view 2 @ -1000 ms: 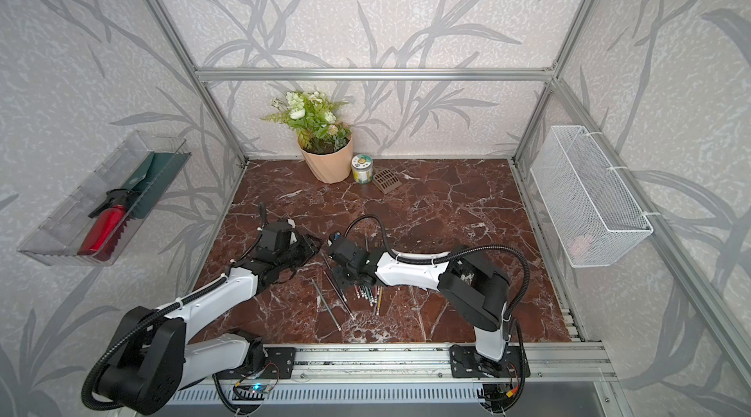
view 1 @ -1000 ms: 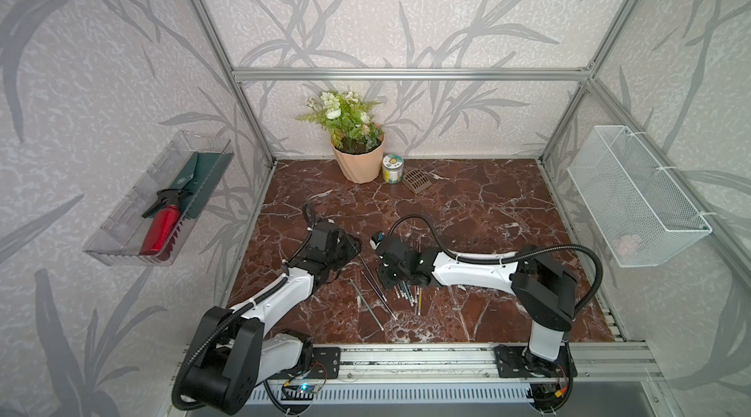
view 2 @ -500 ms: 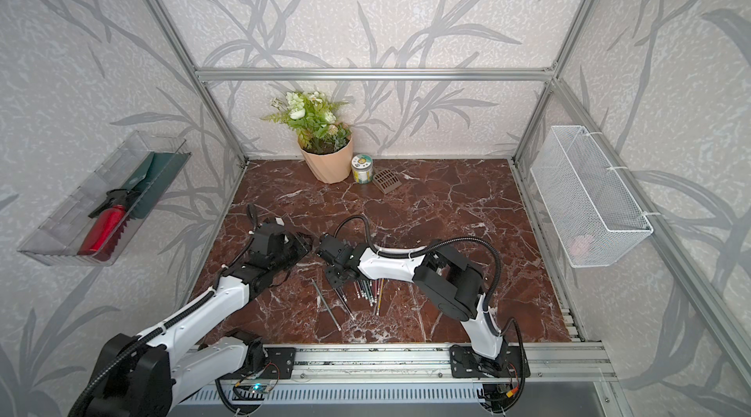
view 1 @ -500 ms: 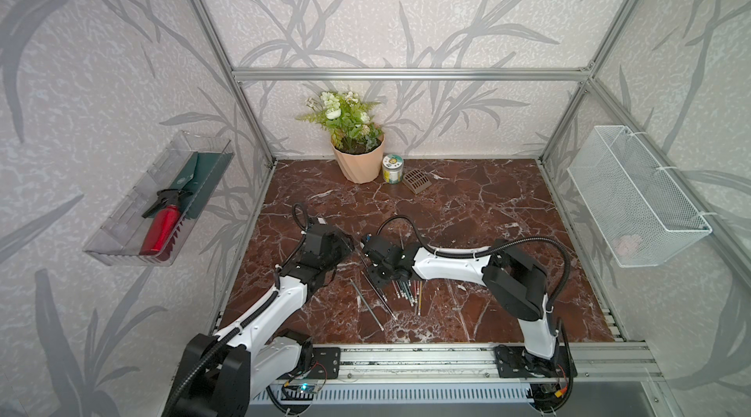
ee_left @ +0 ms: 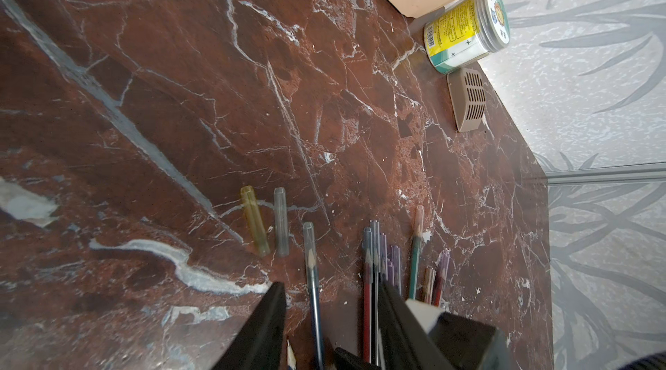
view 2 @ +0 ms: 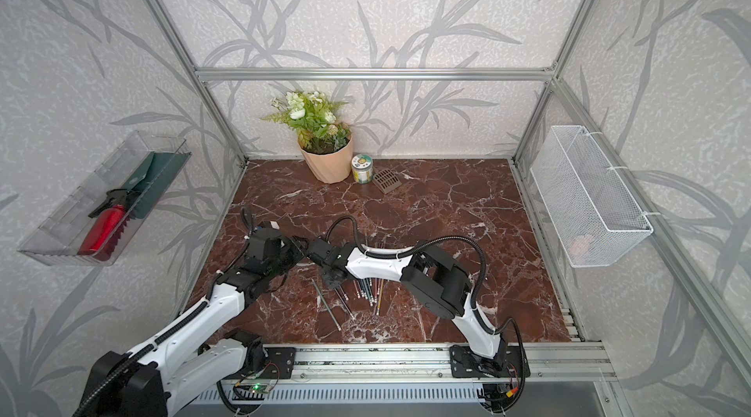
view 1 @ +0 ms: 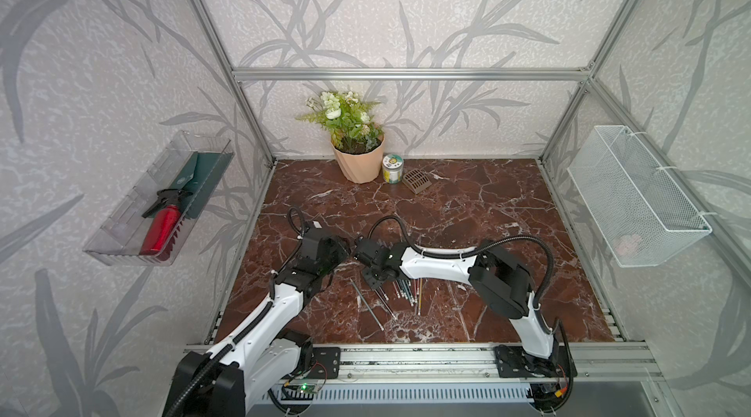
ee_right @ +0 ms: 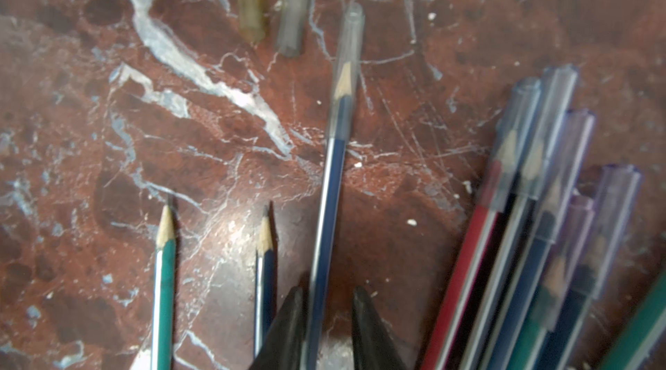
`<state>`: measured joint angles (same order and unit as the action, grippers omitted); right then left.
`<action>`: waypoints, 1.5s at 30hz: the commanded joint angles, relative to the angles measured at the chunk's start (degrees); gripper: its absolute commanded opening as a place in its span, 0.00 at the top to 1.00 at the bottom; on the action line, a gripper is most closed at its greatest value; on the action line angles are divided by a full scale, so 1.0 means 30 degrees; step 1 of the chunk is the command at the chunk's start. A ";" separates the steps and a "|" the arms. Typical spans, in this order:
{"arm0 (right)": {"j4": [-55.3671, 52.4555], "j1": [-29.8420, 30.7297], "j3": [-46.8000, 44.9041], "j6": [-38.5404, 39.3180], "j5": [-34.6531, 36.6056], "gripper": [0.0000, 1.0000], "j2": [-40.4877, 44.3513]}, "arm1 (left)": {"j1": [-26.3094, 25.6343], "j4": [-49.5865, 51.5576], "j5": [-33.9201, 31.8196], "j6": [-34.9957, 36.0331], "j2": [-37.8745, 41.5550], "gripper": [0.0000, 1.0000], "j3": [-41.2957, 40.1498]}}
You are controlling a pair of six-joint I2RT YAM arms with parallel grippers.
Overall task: Remove the protective cover of the pencils
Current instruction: Pick up the pencil from the center of the board, then remove the protective sleeve from the pencil.
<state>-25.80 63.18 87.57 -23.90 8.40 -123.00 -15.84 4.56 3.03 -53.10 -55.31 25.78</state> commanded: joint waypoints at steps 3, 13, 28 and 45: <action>-0.1489 -0.0002 0.0414 -0.0016 0.0718 0.86 -0.0915 | 0.0177 0.0680 -0.0577 0.0034 0.0849 0.54 -0.0386; -0.0593 -0.0028 0.0000 -0.0353 0.0101 1.00 -0.0529 | 0.0293 0.0618 -0.0233 0.0012 0.1282 0.54 -0.0550; 0.3565 -0.0002 -0.4835 -0.0618 -0.0954 1.00 0.5300 | 0.0256 -0.4160 0.3995 -0.0523 -0.1584 0.51 -0.0841; 0.3851 0.0496 -0.4916 -0.0559 -0.1150 1.00 0.5807 | 0.0056 -0.7334 0.6664 -0.1363 -0.6587 0.64 0.0130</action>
<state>-14.68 64.25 73.08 -25.47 4.62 -107.31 -15.46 -15.77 22.22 -56.71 -74.94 24.32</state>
